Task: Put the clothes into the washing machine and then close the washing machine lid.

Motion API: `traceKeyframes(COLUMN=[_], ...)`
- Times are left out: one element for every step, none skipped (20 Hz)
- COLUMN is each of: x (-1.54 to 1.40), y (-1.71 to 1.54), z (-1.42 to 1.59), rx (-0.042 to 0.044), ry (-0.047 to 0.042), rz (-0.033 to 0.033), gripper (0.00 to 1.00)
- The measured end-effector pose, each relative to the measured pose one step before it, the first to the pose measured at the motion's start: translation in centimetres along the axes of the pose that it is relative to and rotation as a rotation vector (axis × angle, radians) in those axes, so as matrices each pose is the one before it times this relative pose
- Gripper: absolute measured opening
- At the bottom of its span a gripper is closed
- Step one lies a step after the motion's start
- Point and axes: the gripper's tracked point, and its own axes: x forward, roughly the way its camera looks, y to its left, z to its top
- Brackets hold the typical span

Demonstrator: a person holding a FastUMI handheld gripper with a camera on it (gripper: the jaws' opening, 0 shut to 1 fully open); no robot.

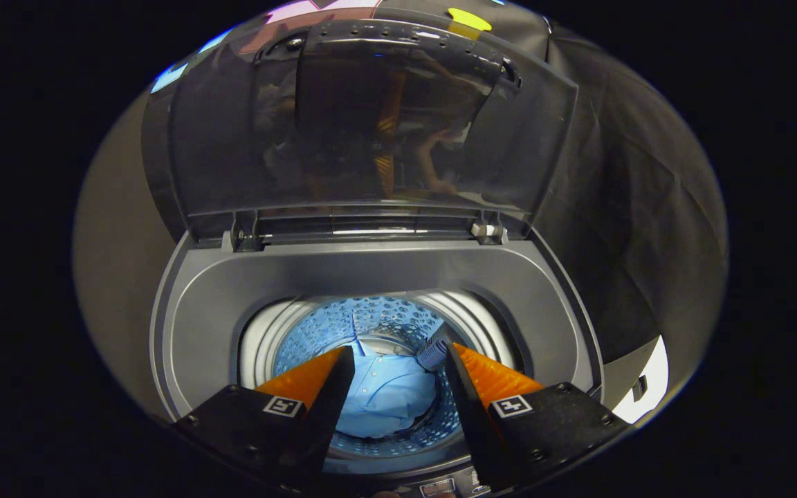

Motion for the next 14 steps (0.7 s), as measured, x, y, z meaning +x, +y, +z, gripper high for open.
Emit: traceKeyframes(x=[-0.09, -0.144, -0.186, -0.292, -0.22, -0.327, -0.446, -0.515, -0.443, -0.299, -0.362, -0.388, -0.264, -0.181], y=[0.081, -0.008, -0.154, 0.041, 0.005, -0.028, 0.013, 0.207, 0.09, -0.124, 0.322, 0.225, 0.07, -0.13], z=[0.271, 0.304, 0.186, 0.561, 0.785, 0.909, 0.893, 1.144, 0.964, 0.964, 0.985, 1.167, 0.895, 0.857], rx=[0.00615, 0.00996, 0.01432, 0.01193, 0.01043, 0.00725, 0.00341, -0.00461, -0.01184, -0.01451, -0.01432, -0.00678, 0.00207, 0.01145], ry=[-0.00987, -0.00978, -0.0103, -0.02281, -0.03119, -0.03378, -0.03374, -0.03522, -0.03306, -0.02682, -0.03011, -0.0276, -0.02355, -0.00991], rz=[0.00727, 0.00484, -0.00136, 0.00868, 0.00685, 0.00555, 0.0049, 0.00728, -0.0036, -0.00341, 0.00903, 0.00733, 0.00402, -0.00408], gripper=[0.84, 0.83, 0.84, 0.84, 0.84, 0.84, 0.83, 0.83, 0.84, 0.84, 0.84, 0.84, 0.83, 0.83])
